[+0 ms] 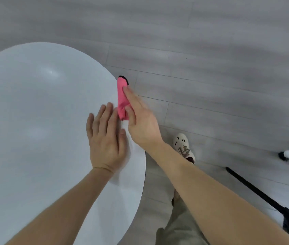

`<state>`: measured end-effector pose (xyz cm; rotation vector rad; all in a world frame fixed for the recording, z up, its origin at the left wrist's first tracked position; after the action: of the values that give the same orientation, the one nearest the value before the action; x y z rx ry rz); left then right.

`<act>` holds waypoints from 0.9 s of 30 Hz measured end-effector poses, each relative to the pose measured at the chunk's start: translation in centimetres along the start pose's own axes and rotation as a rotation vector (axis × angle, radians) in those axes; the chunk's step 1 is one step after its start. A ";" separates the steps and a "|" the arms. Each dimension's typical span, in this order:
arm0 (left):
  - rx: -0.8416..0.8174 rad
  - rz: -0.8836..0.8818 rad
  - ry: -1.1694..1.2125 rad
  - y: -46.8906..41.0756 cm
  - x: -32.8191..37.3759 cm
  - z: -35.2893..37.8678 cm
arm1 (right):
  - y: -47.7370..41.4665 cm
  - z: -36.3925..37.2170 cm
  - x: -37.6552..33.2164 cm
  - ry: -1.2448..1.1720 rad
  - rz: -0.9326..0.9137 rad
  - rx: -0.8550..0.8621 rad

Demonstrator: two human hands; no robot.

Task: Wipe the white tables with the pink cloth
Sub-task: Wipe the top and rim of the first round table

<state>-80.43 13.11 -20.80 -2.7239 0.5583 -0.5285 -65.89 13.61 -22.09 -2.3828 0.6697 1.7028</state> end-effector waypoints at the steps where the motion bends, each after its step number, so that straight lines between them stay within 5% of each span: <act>1: -0.004 0.003 -0.009 0.1 0.1 0.0 | 1.9 -0.7 0.4 0.009 0.003 0.007; 6: -0.018 0.011 -0.032 -0.1 0.3 -0.1 | 6.5 -2.9 1.2 0.020 0.035 -0.069; 12: -0.031 -0.030 0.004 -0.5 0.6 -0.8 | -8.4 2.5 -2.5 -0.020 0.004 -0.211; 21: 0.222 -0.441 -0.013 -9.8 -4.5 -0.1 | 0.2 -2.7 0.1 -0.001 0.112 -0.317; 27: 0.174 -0.500 -0.230 -16.8 -12.5 1.6 | -12.3 4.8 -4.0 0.052 -0.121 -0.414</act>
<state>-85.23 33.52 -19.71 -2.6932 -0.2254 -0.3452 -65.84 27.41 -21.85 -2.6752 0.1809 1.8829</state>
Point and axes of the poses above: each hand's wrist, its own y-axis away from the middle knuckle, its own z-axis out of the palm, x = y × z, the point moved 3 cm from there along -y, towards the middle knuckle, and after that the axes turned 15 degrees about x, right-handed, at the moved point
